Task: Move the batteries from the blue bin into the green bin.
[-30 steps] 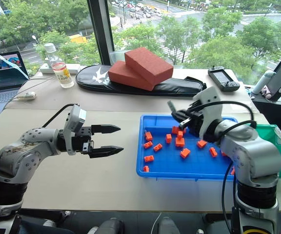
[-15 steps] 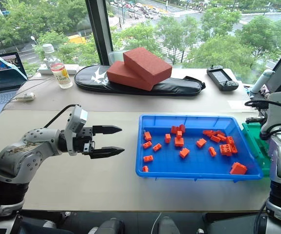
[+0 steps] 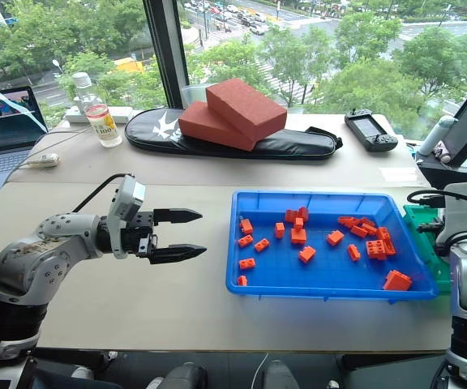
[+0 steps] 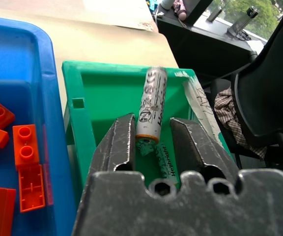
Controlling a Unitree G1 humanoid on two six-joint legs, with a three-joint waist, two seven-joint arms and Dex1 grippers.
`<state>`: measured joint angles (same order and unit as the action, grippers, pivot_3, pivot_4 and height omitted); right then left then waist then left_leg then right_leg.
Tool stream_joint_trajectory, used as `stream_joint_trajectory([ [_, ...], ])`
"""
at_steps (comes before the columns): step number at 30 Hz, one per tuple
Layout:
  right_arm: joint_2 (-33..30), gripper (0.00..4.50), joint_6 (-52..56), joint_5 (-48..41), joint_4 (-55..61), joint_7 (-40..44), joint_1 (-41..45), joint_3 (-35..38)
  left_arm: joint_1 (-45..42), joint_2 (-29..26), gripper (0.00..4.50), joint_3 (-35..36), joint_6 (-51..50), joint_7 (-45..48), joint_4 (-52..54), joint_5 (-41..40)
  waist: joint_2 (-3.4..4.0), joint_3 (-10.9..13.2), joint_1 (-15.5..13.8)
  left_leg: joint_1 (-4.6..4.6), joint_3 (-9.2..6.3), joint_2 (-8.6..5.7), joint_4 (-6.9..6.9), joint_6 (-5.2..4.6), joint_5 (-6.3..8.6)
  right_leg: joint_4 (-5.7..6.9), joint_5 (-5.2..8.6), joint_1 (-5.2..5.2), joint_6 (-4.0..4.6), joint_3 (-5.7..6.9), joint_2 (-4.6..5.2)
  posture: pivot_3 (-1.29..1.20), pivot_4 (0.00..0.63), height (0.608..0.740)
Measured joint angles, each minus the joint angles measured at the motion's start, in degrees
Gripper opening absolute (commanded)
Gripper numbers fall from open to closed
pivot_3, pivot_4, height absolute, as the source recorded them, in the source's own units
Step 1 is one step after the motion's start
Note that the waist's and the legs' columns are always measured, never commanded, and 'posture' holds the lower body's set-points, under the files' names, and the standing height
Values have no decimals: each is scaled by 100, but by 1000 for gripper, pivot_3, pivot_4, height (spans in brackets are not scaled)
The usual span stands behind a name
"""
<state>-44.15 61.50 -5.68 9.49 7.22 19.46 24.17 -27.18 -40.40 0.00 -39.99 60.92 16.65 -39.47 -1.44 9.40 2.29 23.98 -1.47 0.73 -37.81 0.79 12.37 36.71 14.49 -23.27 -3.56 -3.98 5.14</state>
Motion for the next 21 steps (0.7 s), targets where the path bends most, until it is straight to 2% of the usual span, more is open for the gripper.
stream_joint_trajectory([
  [2,48,3484,-1,-21,14,3,143,129,0,-10,4500,0,0,13,0,0,0,0,15,0,0,1,0,0,0,0,0,0,0,0,-2,0,150,740],
  [5,83,3484,-134,-259,169,167,530,315,-1,-11,4500,0,0,42,1,-2,1,0,32,-3,-1,5,0,0,0,0,0,0,0,0,-6,0,150,740],
  [9,257,3484,-419,-1092,722,902,968,535,-37,-6,4500,0,0,55,0,-13,1,0,19,-2,-4,5,0,0,0,1,0,1,0,1,-5,0,150,740],
  [12,-263,3484,-426,-2097,1754,2373,141,282,-122,-4,4500,50,1,83,-56,-28,0,0,-74,8,-18,8,0,-5,3,-5,1,13,-2,11,-8,0,150,740],
  [15,-303,3484,-375,-3076,2444,3456,-491,95,-218,40,4500,27,23,105,-120,-18,-2,1,-100,17,-16,1,-6,-6,4,-3,0,12,-4,10,-1,0,150,740],
  [17,-643,3484,-486,-3114,2474,3804,-881,95,-224,37,4500,29,66,106,-134,-5,-3,1,-142,16,-13,-6,-7,-6,4,-10,1,12,-8,10,7,0,150,740],
  [21,-1241,3484,-1254,-2619,2387,4398,-1832,57,-299,51,4500,44,146,97,-283,53,-3,1,-156,14,-12,0,-8,-6,4,-38,2,14,-8,10,-2,0,150,740],
])
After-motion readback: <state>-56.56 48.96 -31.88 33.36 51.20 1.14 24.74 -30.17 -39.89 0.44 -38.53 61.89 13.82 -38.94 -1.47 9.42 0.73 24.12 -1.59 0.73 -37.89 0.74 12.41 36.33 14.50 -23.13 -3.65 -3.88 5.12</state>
